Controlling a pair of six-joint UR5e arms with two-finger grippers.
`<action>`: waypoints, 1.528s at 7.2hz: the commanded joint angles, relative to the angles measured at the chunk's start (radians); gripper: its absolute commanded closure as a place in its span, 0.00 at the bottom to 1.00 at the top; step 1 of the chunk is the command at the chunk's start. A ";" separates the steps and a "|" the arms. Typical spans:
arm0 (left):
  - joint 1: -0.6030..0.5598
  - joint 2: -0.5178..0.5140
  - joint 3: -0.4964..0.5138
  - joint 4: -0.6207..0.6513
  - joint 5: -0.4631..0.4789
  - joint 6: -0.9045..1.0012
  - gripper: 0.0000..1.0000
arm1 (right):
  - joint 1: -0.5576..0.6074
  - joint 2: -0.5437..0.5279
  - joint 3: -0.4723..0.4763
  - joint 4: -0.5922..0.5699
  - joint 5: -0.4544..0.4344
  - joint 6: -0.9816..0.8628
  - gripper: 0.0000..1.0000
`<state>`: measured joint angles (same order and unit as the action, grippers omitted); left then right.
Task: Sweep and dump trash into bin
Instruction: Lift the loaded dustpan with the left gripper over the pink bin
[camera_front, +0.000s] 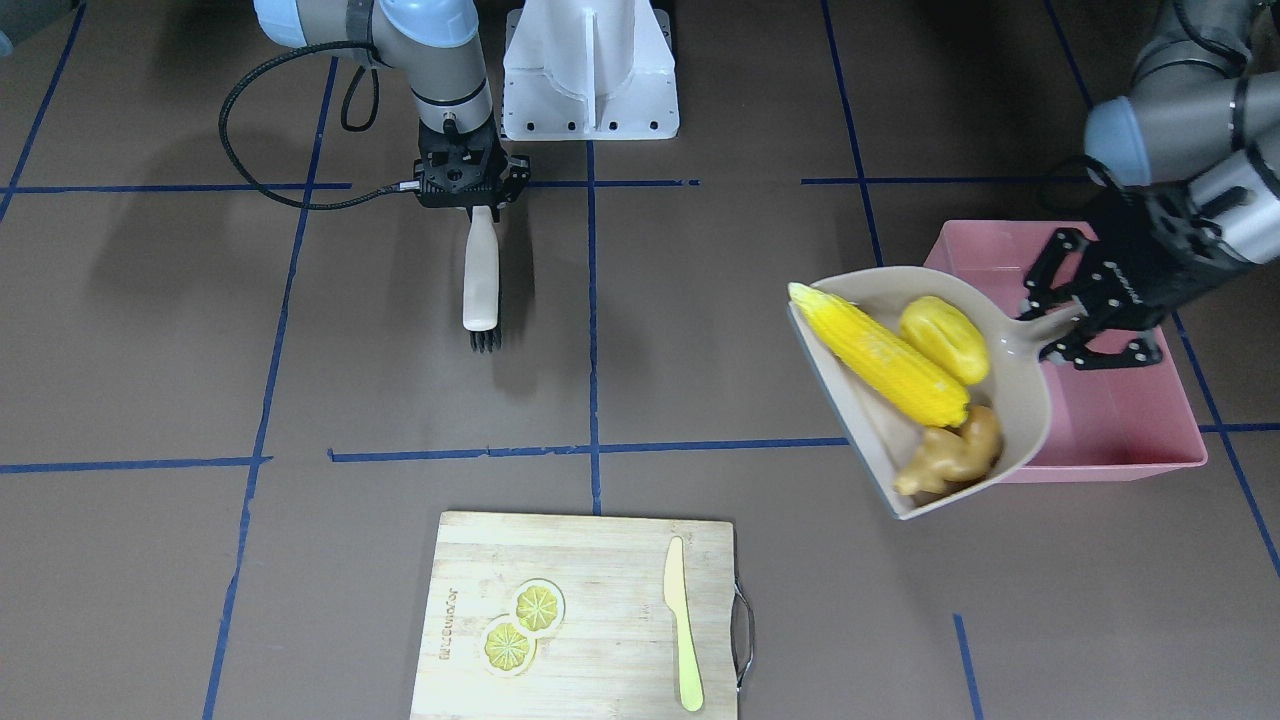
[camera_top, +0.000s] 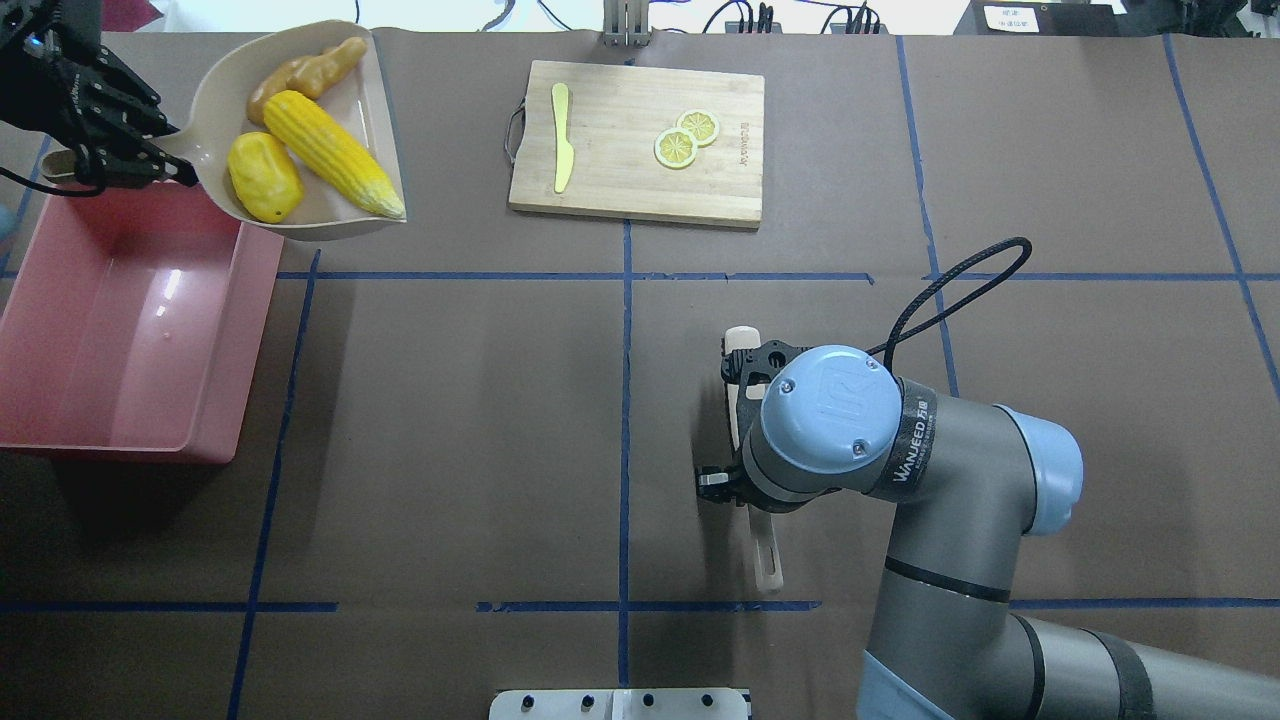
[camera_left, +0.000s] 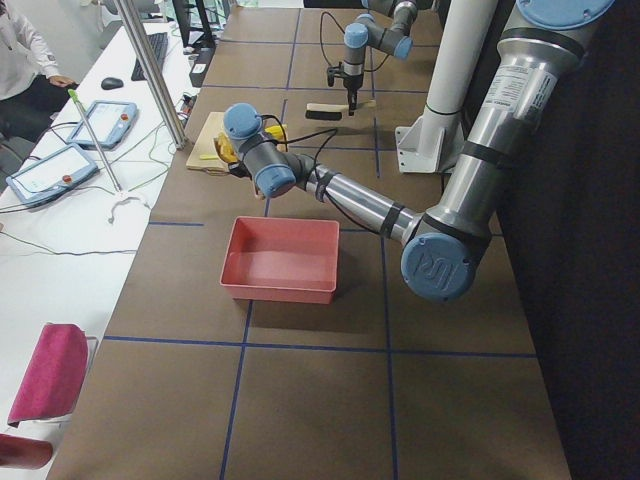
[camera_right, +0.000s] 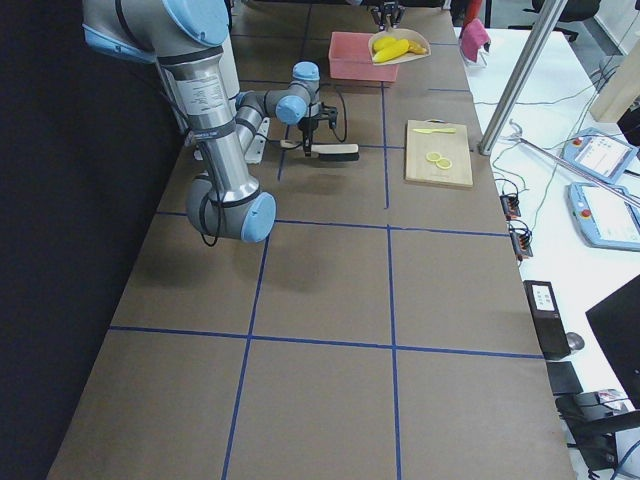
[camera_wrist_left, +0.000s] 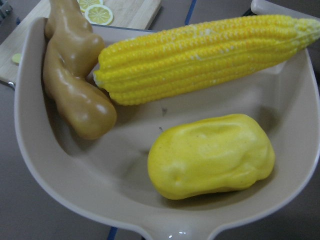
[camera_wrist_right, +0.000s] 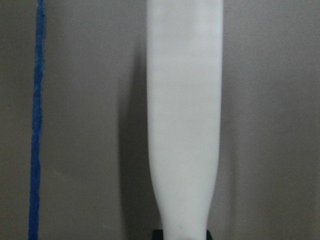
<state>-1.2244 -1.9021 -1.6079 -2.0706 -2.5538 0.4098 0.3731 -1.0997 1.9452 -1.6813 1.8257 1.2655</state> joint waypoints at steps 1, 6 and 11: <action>-0.107 0.012 0.128 -0.005 -0.138 0.063 1.00 | 0.000 -0.002 0.000 0.000 0.000 0.000 1.00; -0.236 0.029 0.229 0.003 -0.143 0.357 1.00 | -0.002 -0.002 0.000 0.000 -0.002 0.000 1.00; -0.276 0.075 0.250 0.083 -0.016 0.656 1.00 | -0.002 -0.011 0.000 0.002 0.000 -0.002 1.00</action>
<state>-1.4895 -1.8434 -1.3585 -2.0030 -2.6010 1.0028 0.3722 -1.1042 1.9443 -1.6803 1.8254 1.2640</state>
